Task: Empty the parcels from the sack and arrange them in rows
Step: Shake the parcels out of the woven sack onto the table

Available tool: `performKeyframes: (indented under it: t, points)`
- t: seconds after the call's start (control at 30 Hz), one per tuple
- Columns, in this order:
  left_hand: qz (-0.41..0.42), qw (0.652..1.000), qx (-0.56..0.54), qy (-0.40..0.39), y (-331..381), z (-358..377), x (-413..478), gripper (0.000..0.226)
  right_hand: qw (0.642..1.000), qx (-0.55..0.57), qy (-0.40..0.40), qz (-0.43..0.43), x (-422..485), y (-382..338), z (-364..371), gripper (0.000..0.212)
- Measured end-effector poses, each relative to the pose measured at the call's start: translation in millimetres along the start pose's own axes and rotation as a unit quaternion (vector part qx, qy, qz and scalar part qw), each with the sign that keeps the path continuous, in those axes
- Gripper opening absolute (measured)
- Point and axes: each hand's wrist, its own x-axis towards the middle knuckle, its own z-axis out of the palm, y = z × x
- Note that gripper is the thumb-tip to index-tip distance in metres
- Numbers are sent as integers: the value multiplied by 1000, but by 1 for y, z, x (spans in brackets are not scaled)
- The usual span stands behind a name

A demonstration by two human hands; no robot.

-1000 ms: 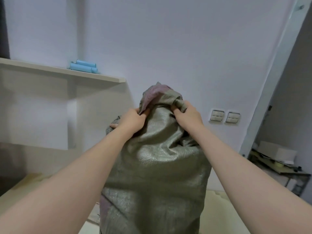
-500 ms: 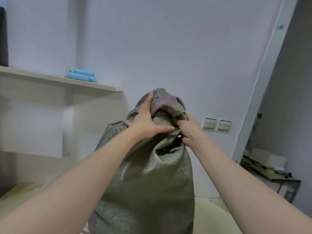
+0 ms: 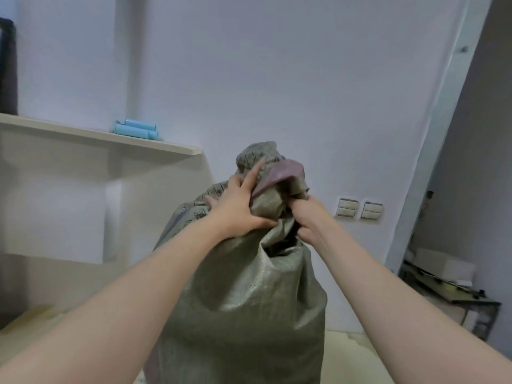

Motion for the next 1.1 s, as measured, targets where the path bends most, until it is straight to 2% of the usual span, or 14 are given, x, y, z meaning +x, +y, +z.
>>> performKeyframes:
  t: [0.13, 0.2, 0.3, 0.37, 0.43, 0.47, 0.6, 0.63, 0.73, 0.87, 0.9, 0.97, 1.03, 1.1]
  points:
    - [-29, 999, 43, -15, -10, 14, -6, 102, 999, -28, -13, 16, -2, 18, -4, 63]
    - [-48, 998, 40, -8, -16, 15, -5, 98, 995, -26, -95, 9, -7, 12, -14, 70]
    - [-59, 997, 51, 6, -25, 20, -4, 93, 970, -63, -230, 38, -17, -8, -29, 54]
    - [-47, 996, 76, 11, -28, 25, -5, 87, 980, -136, -137, 50, -17, -19, -31, 78]
    - [-39, 994, 101, 18, -28, 32, -4, 82, 966, -256, 30, -31, -12, -20, -26, 104]
    - [-37, 993, 114, 23, -27, 35, -4, 81, 945, -309, 58, -86, -13, -18, -21, 105]
    - [-26, 988, 140, 52, -31, 45, -6, 80, 799, -557, 65, -215, -23, 7, 0, 71]
    - [-20, 989, 139, 53, -32, 45, -7, 80, 781, -577, 72, -227, -22, 11, 3, 67]
    - [-13, 989, 144, 26, -32, 33, -8, 83, 788, -573, 18, -226, -18, 12, 7, 71]
    - [-113, 980, 159, 21, -47, 4, -5, 120, 756, -633, -18, -166, -9, 9, 4, 45]
    - [-153, 978, 142, 13, -53, -1, -7, 125, 742, -651, -18, -159, -9, 8, 5, 49]
    - [-208, 972, 100, -39, -65, -7, -15, 131, 717, -681, -43, -145, -10, 9, 7, 83]
    - [-206, 970, 77, -103, -75, -7, -24, 135, 729, -669, -98, -102, -10, 14, 5, 121]
    - [-177, 970, 81, -147, -81, -6, -29, 136, 737, -661, -124, -69, -5, 30, -1, 137]
